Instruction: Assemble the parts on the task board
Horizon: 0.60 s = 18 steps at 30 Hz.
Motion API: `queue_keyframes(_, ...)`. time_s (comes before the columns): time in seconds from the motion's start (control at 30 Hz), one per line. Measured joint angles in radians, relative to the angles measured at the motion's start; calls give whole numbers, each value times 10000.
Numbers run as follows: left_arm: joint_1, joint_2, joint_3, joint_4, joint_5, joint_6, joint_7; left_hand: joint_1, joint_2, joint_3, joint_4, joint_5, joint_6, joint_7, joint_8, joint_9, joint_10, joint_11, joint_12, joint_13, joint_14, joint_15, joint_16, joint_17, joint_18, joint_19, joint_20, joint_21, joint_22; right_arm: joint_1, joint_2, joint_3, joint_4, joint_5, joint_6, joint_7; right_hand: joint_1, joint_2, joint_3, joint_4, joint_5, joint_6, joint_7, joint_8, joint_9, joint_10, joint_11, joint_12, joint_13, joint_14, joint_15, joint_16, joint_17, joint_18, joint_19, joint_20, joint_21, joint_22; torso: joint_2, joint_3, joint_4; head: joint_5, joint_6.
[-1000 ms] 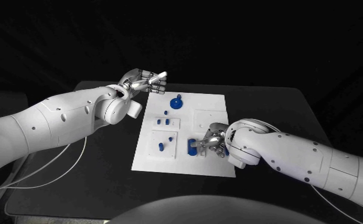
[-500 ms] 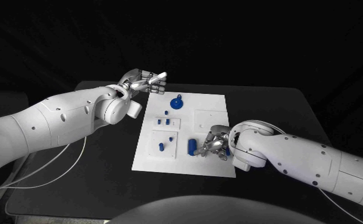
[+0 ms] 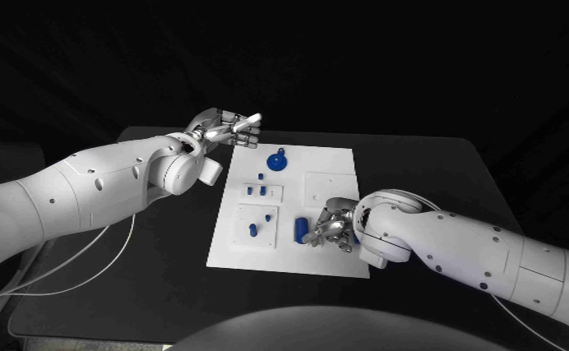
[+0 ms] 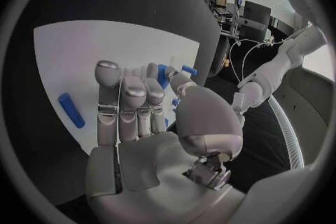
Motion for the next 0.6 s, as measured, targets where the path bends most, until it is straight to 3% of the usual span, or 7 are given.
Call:
queue_keyframes(0.27, 0, 9, -1, 5, -4, 0, -24, 0, 0, 0, 0, 0, 0, 0, 0, 0, 0, 0, 0, 0, 0, 0, 0, 0, 0, 0, 0, 0, 0, -7, 173, 0, -200, -148, -180, -90, -207, 187, 53, -52, -47, 0, 1, 0, 79, 0, 0, -1, -9, 0, 1, 17, 0, 0, 0, 0, 0, 15, 1, 1, -6, -7, 6)
queue_keyframes(0.6, 0, 6, -2, 0, -17, -9, -94, -12, 90, -14, -98, 0, 0, 0, 0, 0, 0, 0, 0, -1, 0, 0, 0, 0, 0, 0, 0, 0, 0, -13, 242, -2, -298, -250, -199, -137, -478, 115, 145, -56, -70, 0, 1, 0, 154, -1, 1, -5, -25, 0, 1, 55, 19, 0, 0, 1, 40, 24, -1, 1, -8, -9, 7)
